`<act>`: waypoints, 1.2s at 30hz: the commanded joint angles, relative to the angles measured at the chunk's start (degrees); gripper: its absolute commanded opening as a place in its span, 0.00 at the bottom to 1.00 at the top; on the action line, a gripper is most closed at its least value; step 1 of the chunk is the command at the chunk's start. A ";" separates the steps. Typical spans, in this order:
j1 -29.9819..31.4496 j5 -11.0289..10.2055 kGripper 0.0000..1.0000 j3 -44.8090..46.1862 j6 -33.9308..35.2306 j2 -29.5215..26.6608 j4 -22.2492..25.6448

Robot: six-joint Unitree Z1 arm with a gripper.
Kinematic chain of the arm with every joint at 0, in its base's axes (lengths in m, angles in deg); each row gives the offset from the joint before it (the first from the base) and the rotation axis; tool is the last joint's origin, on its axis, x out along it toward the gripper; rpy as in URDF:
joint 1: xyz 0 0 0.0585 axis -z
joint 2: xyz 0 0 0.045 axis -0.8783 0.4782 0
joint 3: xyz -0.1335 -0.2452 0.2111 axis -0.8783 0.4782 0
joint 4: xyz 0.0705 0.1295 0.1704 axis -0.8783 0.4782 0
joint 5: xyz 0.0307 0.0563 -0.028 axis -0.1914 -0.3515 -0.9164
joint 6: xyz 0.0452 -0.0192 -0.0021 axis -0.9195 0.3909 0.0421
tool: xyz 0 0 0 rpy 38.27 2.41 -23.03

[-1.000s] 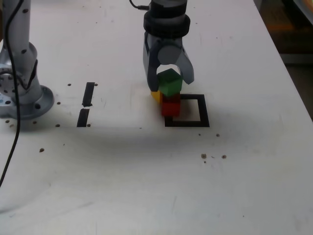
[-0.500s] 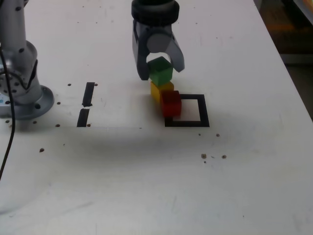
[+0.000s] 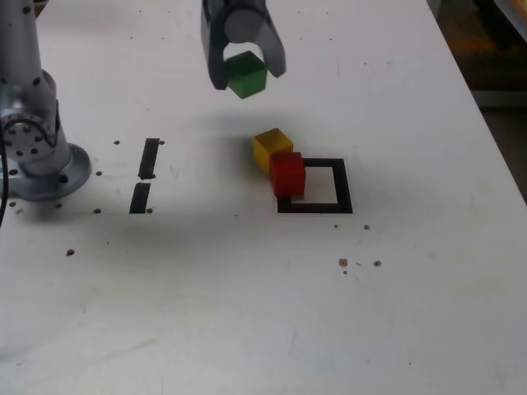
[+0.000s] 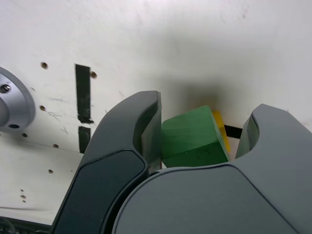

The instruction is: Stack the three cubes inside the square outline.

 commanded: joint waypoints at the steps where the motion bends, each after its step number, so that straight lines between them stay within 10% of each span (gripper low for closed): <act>1: -2.04 0.65 0.17 0.46 -2.28 -0.20 0.40; 18: -17.21 5.21 0.17 3.85 -23.32 7.61 -6.64; 36: -17.90 8.60 0.26 10.12 -25.59 9.32 -16.46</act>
